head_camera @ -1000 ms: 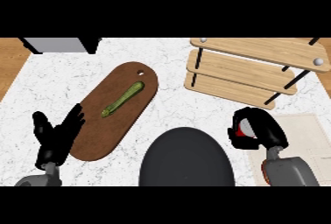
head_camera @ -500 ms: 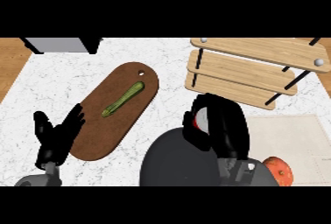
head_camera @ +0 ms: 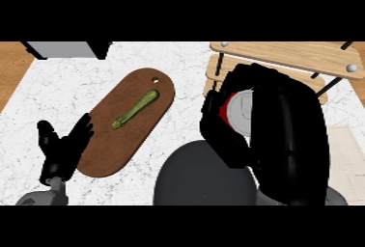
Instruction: Pick the can from the placemat and place it in the tiered shelf
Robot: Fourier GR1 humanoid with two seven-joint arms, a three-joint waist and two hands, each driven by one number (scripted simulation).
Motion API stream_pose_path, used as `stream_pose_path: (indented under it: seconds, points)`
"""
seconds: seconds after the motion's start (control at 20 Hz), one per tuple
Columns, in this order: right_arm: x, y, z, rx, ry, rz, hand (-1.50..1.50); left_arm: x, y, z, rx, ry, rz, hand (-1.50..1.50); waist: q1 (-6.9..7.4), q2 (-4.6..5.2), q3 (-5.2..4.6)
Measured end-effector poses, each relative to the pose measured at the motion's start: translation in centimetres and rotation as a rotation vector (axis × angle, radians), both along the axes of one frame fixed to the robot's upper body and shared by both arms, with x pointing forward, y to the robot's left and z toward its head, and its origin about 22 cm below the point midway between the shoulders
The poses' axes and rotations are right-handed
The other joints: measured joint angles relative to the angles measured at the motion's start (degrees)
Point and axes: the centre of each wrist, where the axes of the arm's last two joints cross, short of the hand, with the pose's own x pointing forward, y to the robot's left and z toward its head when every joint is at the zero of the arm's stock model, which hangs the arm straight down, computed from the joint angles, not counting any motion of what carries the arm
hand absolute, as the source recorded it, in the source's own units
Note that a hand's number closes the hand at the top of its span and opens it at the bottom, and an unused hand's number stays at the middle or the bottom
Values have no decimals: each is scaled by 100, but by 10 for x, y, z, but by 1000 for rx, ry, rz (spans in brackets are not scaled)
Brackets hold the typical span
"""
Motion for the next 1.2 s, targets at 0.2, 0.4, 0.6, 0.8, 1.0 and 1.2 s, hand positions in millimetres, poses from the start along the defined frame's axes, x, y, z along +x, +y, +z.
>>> stream_pose_path:
  seconds: [0.2,0.4,0.6,0.8,1.0,1.2]
  points:
    - [9,-6,30,28,-45,-30,150,-1,0,0,2,-4,-3,0,10,10,-2]
    - [31,-22,54,50,-57,-88,150,-1,1,0,0,-5,-2,0,17,25,3]
    - [50,-42,80,58,-65,-126,150,-3,1,-2,-3,-13,-3,0,21,28,7]
    - [67,-60,101,44,-50,-153,150,-6,7,-1,-8,-22,-9,0,38,34,6]
    - [89,-74,111,24,5,-151,150,-5,4,-4,-1,-23,-6,0,47,39,16]
    - [107,-92,109,-13,63,-148,150,-4,4,0,3,-15,-11,0,49,46,11]
